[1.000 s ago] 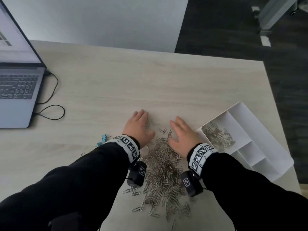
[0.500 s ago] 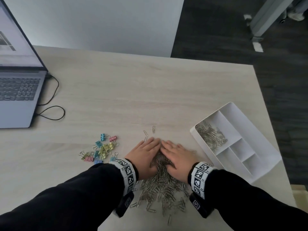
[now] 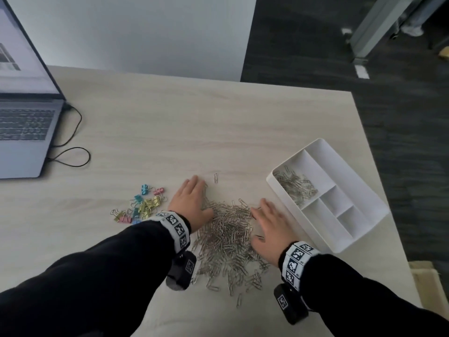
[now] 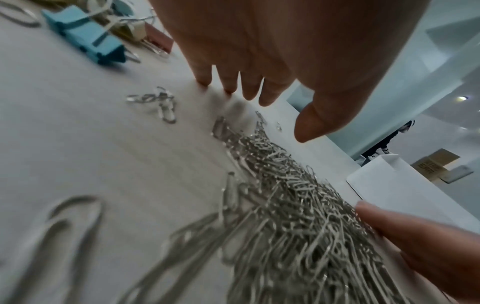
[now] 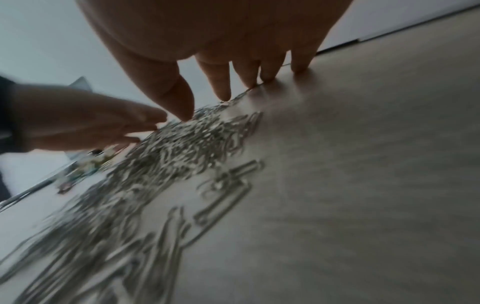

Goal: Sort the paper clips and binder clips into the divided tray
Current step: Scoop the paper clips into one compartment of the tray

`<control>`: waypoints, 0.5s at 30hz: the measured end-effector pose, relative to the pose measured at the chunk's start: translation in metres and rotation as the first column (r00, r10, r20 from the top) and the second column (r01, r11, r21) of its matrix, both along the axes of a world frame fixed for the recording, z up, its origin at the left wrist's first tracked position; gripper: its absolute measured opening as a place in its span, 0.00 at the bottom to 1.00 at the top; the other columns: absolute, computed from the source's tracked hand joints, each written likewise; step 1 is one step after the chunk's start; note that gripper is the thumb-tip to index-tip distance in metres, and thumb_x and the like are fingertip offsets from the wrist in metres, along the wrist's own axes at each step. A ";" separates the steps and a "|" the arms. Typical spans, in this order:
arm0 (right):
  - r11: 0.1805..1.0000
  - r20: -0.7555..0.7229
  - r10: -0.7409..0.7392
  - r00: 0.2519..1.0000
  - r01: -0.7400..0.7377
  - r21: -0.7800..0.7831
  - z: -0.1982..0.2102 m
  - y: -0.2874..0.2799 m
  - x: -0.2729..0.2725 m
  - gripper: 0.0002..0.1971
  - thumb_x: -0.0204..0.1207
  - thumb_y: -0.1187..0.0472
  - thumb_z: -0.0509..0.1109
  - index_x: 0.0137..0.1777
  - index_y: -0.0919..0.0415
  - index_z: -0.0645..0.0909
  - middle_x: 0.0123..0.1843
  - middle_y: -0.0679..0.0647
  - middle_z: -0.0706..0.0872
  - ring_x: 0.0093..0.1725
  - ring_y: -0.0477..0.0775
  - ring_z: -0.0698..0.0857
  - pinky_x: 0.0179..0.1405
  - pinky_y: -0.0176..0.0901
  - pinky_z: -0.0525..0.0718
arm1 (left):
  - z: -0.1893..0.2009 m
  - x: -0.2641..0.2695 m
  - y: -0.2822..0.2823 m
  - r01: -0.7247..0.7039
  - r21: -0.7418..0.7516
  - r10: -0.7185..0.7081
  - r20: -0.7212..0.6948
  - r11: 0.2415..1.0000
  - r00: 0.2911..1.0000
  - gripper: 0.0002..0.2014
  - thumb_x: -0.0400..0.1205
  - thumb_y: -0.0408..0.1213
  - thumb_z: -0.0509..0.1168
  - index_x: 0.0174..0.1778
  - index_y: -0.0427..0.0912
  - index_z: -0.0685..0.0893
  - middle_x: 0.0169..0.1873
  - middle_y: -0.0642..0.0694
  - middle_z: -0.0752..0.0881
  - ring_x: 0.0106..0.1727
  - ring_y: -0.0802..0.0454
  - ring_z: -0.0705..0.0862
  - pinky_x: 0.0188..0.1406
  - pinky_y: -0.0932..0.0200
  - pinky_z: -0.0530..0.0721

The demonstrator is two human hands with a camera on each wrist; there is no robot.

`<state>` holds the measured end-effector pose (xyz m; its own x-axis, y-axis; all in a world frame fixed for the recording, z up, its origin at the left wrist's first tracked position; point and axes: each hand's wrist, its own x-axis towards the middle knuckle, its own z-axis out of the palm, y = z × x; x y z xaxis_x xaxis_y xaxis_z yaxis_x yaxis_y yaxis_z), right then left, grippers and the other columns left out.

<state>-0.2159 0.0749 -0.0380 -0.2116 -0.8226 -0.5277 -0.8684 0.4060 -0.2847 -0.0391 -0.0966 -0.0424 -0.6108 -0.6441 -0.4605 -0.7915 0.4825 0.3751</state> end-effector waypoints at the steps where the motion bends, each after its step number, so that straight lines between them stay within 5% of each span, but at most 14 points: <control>1: 0.999 0.028 0.052 0.998 -0.052 0.003 -0.001 0.003 0.002 0.39 0.79 0.44 0.58 0.86 0.48 0.43 0.87 0.50 0.35 0.85 0.51 0.35 0.85 0.57 0.40 | 0.000 -0.005 -0.003 0.011 -0.004 -0.011 0.000 1.000 1.000 0.44 0.78 0.51 0.60 0.86 0.44 0.44 0.86 0.46 0.44 0.86 0.46 0.44 0.85 0.47 0.48; 6: 0.990 0.174 0.142 0.975 -0.136 -0.045 0.006 0.012 0.001 0.37 0.83 0.39 0.53 0.86 0.50 0.43 0.87 0.44 0.40 0.84 0.41 0.40 0.85 0.49 0.43 | 0.003 -0.033 -0.012 0.135 0.003 -0.135 0.002 0.991 0.991 0.45 0.79 0.51 0.61 0.86 0.43 0.44 0.86 0.46 0.44 0.86 0.46 0.44 0.83 0.52 0.45; 12: 0.985 0.199 -0.072 0.977 0.101 -0.140 0.009 0.025 -0.006 0.31 0.84 0.45 0.58 0.85 0.48 0.55 0.86 0.43 0.55 0.84 0.42 0.54 0.78 0.34 0.46 | 0.007 -0.040 0.012 0.246 -0.031 -0.246 -0.007 0.969 0.969 0.44 0.78 0.53 0.61 0.86 0.41 0.48 0.86 0.46 0.46 0.86 0.48 0.45 0.84 0.52 0.48; 15: 0.970 0.181 -0.110 0.977 0.145 -0.196 0.007 0.025 -0.010 0.27 0.82 0.50 0.61 0.81 0.51 0.66 0.82 0.46 0.67 0.80 0.45 0.63 0.81 0.39 0.54 | 0.005 -0.028 0.038 0.267 0.024 -0.266 -0.016 0.963 0.964 0.43 0.79 0.53 0.61 0.86 0.46 0.47 0.86 0.50 0.44 0.86 0.52 0.43 0.85 0.49 0.49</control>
<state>-0.2259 0.1004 -0.0314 -0.2452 -0.8896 -0.3853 -0.7458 0.4270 -0.5113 -0.0671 -0.0591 -0.0374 -0.7644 -0.4452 -0.4664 -0.6310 0.6654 0.3989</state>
